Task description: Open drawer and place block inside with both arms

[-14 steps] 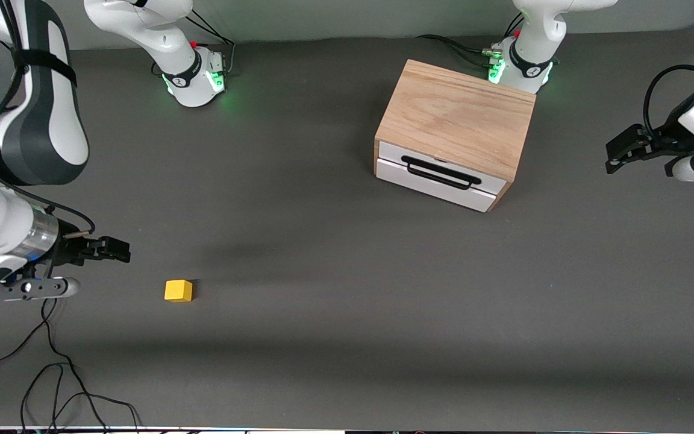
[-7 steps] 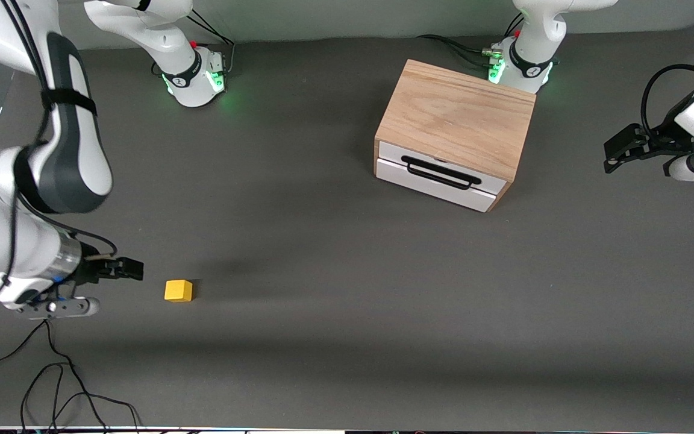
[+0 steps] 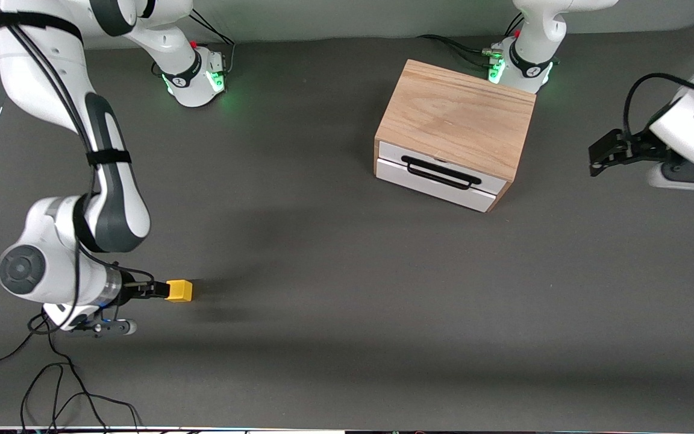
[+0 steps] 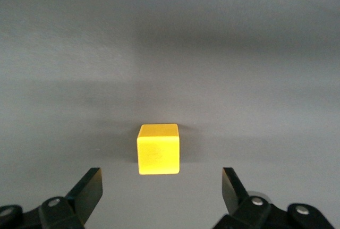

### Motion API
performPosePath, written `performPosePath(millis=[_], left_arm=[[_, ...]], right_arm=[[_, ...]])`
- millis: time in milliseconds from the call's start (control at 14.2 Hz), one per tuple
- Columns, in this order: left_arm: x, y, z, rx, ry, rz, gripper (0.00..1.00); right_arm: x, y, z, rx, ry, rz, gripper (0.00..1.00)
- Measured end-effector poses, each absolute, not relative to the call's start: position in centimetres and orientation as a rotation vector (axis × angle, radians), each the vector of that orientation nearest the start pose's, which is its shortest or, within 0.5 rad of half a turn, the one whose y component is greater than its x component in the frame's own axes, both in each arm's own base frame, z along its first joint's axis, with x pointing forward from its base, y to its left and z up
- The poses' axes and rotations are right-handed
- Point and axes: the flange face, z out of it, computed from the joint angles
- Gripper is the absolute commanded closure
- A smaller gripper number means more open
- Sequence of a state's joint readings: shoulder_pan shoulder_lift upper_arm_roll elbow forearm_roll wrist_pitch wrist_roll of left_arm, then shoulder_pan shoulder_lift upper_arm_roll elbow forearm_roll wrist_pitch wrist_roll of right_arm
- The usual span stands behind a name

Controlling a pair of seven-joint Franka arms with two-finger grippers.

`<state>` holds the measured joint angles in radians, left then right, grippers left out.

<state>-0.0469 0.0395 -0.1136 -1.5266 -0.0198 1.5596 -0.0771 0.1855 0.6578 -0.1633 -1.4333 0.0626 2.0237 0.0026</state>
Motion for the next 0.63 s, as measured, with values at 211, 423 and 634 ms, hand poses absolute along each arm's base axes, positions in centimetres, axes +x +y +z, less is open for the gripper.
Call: performPosePath(millis=[211, 423, 634], left_arm=[[56.0, -13.3, 60.5, -3.188, -0.157, 0.08, 0.01], [55.9, -17.9, 58.3, -3.137, -0.463, 0.145, 0.01], [56.6, -20.0, 55.1, -3.026, -0.813, 0.213, 0.01]], right_arm=[[71.2, 4.0, 26.5, -3.164, -0.002, 0.118, 0.0], [70.8, 3.8, 22.8, -3.164, 0.013, 0.107, 0.0], [69.6, 3.3, 19.8, -3.17, 0.024, 0.083, 0.0]])
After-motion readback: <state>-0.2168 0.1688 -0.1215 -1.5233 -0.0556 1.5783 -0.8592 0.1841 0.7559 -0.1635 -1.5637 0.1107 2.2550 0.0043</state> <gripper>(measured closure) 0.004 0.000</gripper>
